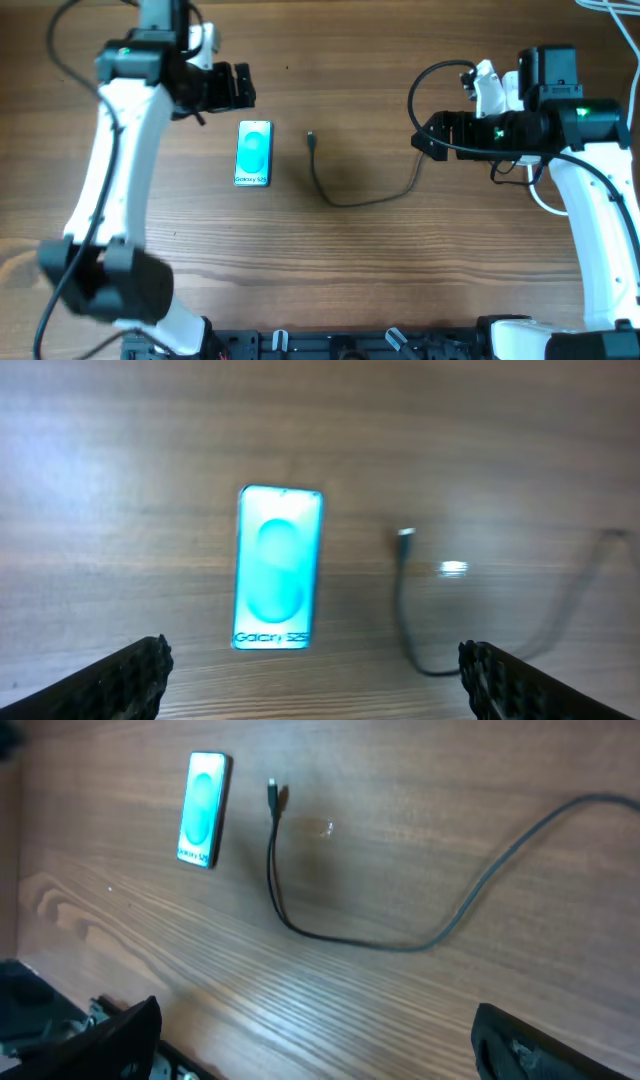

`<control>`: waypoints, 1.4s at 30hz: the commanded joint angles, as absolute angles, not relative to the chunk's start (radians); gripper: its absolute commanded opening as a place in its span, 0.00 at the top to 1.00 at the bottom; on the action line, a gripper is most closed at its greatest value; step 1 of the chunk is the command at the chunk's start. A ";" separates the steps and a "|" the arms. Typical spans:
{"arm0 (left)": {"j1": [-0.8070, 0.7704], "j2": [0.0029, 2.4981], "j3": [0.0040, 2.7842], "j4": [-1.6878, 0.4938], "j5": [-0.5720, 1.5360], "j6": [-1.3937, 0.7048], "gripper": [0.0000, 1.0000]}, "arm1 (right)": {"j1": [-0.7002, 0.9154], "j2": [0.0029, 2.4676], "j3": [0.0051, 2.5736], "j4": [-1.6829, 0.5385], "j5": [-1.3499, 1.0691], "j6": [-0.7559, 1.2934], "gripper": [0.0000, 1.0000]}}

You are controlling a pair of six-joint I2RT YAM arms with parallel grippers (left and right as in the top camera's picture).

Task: Plug charger to phone and switch on socket
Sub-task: 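Move the left gripper over the Galaxy S25 phone, then lower the left gripper and grasp the phone's top edge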

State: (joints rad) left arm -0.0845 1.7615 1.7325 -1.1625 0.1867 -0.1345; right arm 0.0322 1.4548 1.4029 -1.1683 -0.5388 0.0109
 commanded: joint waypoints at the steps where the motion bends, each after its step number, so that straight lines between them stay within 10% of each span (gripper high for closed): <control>1: -0.136 1.929 1.724 -1.161 0.026 -0.169 0.00 | 0.036 1.457 1.426 -1.182 -0.527 0.027 0.00; 42: -0.217 2.159 1.505 -0.924 0.032 -0.166 0.02 | 0.036 1.484 1.412 -1.183 -0.495 0.027 0.00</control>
